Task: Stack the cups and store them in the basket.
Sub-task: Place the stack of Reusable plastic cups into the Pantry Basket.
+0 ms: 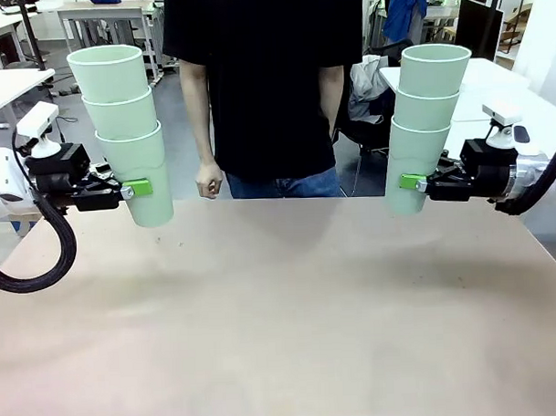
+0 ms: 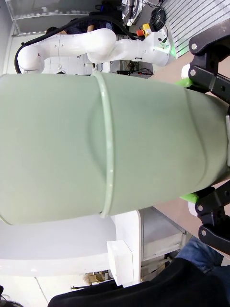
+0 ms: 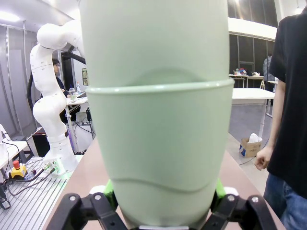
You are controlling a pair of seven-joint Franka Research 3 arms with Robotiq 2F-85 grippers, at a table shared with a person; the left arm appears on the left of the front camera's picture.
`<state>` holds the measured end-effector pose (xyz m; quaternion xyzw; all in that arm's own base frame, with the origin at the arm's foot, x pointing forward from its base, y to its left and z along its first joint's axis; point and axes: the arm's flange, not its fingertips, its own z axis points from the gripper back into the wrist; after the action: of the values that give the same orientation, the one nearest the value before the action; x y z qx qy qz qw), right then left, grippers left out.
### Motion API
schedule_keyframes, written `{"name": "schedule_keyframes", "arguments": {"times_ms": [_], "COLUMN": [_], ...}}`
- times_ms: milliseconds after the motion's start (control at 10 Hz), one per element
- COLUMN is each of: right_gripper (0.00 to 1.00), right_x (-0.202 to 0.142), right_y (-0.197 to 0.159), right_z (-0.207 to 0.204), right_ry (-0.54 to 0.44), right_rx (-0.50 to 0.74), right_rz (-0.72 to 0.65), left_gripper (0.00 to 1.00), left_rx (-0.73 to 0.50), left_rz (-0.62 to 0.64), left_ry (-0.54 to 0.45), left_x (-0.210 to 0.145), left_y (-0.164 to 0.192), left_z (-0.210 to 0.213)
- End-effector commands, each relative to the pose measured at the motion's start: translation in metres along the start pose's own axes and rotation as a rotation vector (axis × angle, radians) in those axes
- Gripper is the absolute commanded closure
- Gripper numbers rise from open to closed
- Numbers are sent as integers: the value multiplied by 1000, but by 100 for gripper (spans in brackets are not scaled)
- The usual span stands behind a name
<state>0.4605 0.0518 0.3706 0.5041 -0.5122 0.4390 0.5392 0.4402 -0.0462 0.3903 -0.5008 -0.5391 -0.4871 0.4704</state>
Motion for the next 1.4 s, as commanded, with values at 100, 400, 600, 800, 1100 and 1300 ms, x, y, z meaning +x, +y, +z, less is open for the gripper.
{"name": "schedule_keyframes", "arguments": {"times_ms": [100, 400, 600, 800, 1100, 1300], "right_gripper": [16, 16, 16, 16, 16, 16], "right_x": [5, 5, 5, 5, 5, 5], "right_y": [1, 1, 1, 1, 1, 1], "right_z": [-1, -1, -1, -1, -1, -1], "right_ry": [0, 0, 0, 0, 0, 0], "right_rx": [2, 2, 2, 2, 2, 2], "right_rz": [9, 9, 9, 9, 9, 9], "left_gripper": [15, 15, 15, 15, 15, 15], "left_rx": [-2, -2, -2, -2, -2, -2], "left_rz": [-1, -1, -1, -1, -1, -1], "left_ry": [-6, -6, -6, -6, -6, -6], "left_x": [5, 5, 5, 5, 5, 5], "left_y": [-1, -1, -1, -1, -1, -1], "left_z": [-1, -1, -1, -1, -1, -1]}}
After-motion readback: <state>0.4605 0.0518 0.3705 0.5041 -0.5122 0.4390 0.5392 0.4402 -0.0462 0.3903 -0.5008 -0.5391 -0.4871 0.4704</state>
